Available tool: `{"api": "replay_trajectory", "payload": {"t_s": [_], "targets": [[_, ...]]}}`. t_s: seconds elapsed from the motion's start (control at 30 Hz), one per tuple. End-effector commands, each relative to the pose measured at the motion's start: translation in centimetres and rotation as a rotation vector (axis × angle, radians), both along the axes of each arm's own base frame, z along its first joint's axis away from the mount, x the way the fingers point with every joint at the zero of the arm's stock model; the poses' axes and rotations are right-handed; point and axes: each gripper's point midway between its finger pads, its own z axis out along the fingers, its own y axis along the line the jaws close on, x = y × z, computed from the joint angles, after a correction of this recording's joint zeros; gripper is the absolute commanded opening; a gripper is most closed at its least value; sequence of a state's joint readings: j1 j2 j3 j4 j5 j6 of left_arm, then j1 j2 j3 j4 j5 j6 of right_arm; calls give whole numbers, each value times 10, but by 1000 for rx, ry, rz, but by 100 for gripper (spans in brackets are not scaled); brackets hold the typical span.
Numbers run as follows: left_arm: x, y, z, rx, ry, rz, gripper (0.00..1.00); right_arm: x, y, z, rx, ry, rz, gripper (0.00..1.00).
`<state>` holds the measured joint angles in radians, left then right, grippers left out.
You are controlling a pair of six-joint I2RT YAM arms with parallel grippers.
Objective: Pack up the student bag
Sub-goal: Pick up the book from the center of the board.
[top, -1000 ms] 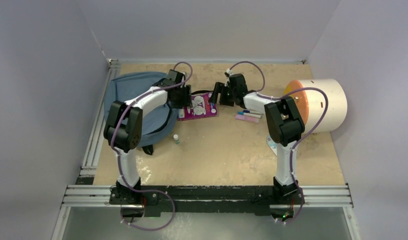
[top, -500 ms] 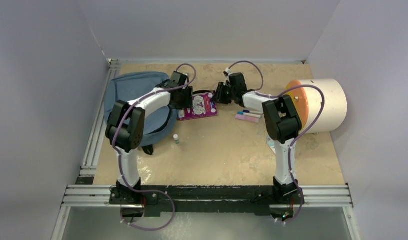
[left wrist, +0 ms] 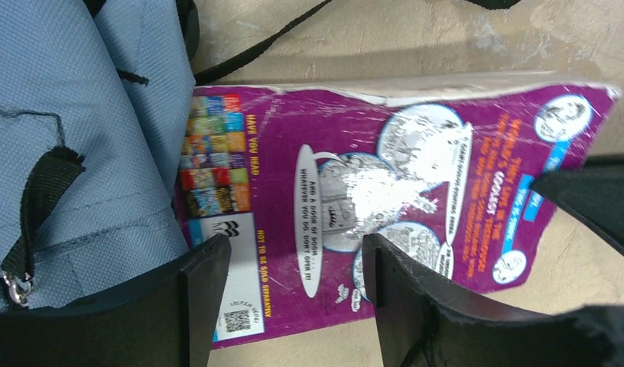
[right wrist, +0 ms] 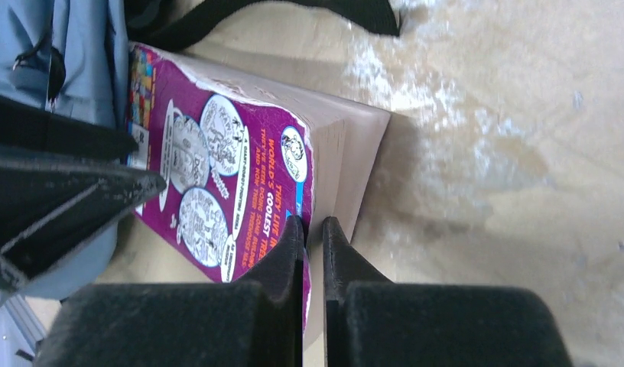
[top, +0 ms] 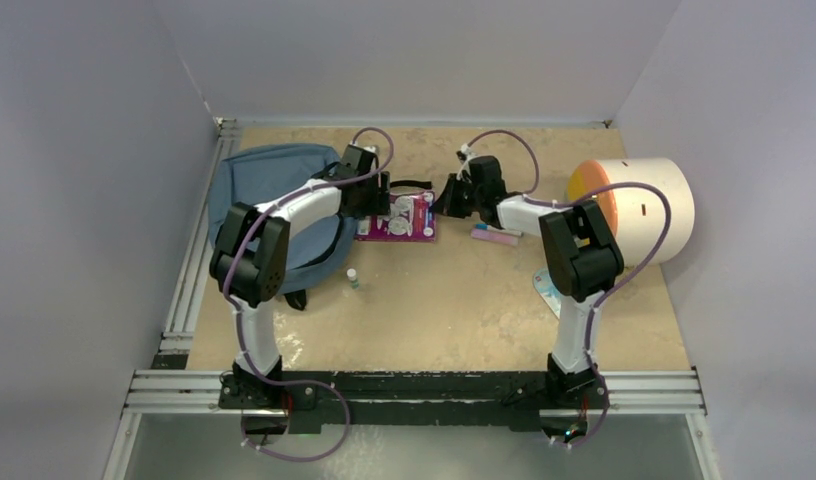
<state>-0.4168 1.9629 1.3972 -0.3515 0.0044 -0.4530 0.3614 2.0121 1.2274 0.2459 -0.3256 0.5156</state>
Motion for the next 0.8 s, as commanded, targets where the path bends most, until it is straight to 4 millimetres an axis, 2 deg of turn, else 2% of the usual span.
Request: {"api": "replay_trajectory", "payload": {"t_s": [0.0,0.2,0.33,0.43,0.53,0.7,0.77], "targets": [[2,3,17,-10,-60,12,66,2,-24,35,-24,-100,-45,0],[2,2,17,-15,-59,3,71,-5,-33,64,-21,-140,-62,0],[0,-8,33,-71,-101,-50,71,-7,-38,79,2,-141,-105,0],[0,-19,61,-132,-221,-139,71,-8,-40,88,19,-134,-122,0],[-8,-24,83,-113,-373,-223,71,-8,-42,94,24,-120,-131,0],[-35,-42,113,100,-774,-491,72,-9,-39,110,45,-90,-118,0],[-51,-56,113,176,-882,-600,72,-10,-37,118,64,-84,-127,0]]}}
